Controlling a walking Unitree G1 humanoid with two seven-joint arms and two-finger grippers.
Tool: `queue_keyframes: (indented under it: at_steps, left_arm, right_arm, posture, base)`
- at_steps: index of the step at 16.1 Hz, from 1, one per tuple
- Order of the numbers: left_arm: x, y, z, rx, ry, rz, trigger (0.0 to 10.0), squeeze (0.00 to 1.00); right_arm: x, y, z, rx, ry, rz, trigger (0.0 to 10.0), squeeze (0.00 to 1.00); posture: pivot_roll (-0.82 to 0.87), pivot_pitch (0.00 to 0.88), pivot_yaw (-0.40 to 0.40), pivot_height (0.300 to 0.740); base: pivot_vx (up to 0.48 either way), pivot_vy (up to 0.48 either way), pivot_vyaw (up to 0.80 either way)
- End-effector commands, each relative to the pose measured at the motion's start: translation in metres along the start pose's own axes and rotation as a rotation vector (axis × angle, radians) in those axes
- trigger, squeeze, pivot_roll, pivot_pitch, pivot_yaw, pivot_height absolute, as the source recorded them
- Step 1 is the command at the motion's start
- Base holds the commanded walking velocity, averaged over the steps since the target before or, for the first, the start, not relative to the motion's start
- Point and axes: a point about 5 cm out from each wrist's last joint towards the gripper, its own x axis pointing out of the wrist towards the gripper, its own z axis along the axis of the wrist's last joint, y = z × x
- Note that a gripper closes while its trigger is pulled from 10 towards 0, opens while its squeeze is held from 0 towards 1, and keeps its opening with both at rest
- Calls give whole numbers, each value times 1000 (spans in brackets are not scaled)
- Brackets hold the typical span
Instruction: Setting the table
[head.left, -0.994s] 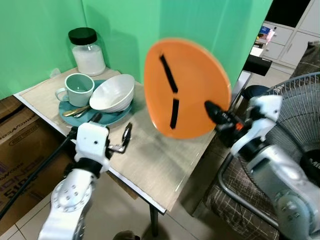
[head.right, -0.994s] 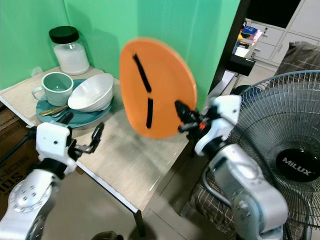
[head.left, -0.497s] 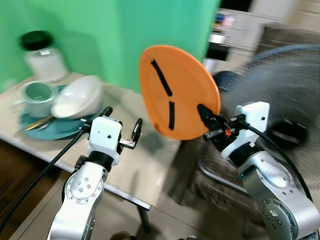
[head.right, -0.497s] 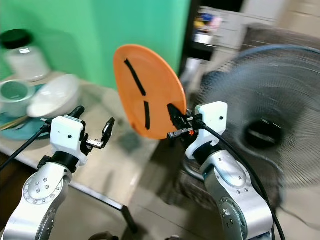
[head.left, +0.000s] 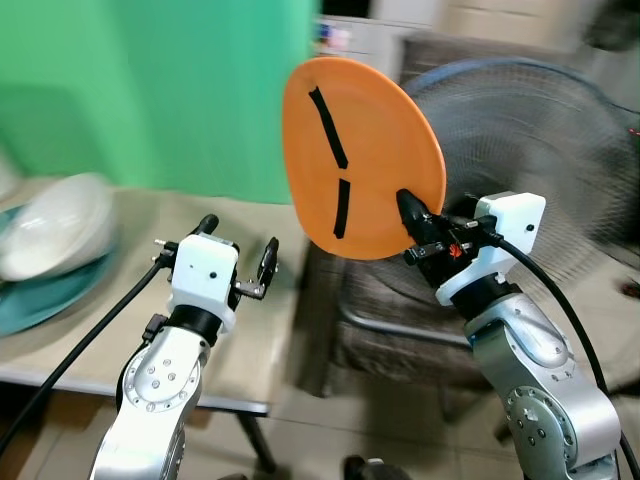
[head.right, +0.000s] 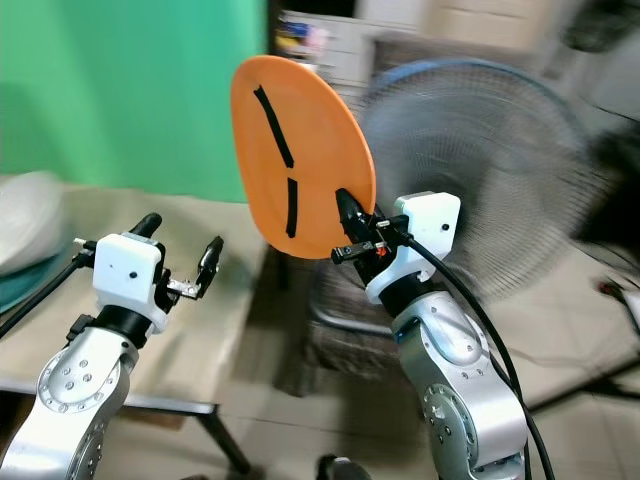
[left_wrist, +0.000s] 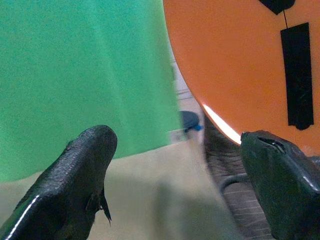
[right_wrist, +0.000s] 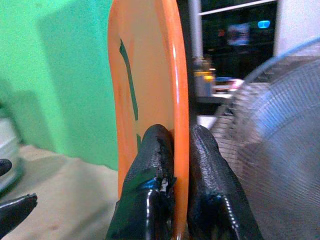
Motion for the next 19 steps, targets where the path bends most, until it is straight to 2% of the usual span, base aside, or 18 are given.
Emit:
queue_keyframes:
  at_steps: [1,3,6,12,15,18,19]
  left_arm:
    - [-1,1,3,1,-6,2,10000,0]
    - [-2,1,3,-7,-8,14,10000,0]
    - [-3,0,3,-6,-5,15,10000,0]
    - [-1,2,3,-3,-11,18,10000,0]
    - [2,1,2,0,-12,17,10000,0]
    - [4,3,2,-7,-15,15,10000,0]
    - [5,2,1,-4,-15,10,10000,0]
  right_arm:
    - [0,0,9,-8,-54,2,10000,0]
    - [0,-6,10,-25,-89,-83,10000,0]
    - [1,-2,7,-12,-65,-35,10000,0]
    - [2,-4,8,-89,-106,-94,10000,0]
    - [3,-10,7,-136,-129,-148,10000,0]
    - [3,-9,7,-107,-108,-120,10000,0]
    - [3,-6,4,-68,-73,-60,10000,0]
  posture:
    - [91,0,-21,740]
    - [93,0,-28,740]
    - [100,0,-32,740]
    - [100,0,-36,740]
    - [94,0,-35,740]
    - [83,0,-25,740]
    - [81,0,-23,740]
  base:
    - [0,0,-800]
    - [0,0,-800]
    - [0,0,-800]
    - [0,0,-800]
    - [0,0,0]
    - [0,0,-519]
    - [0,0,-769]
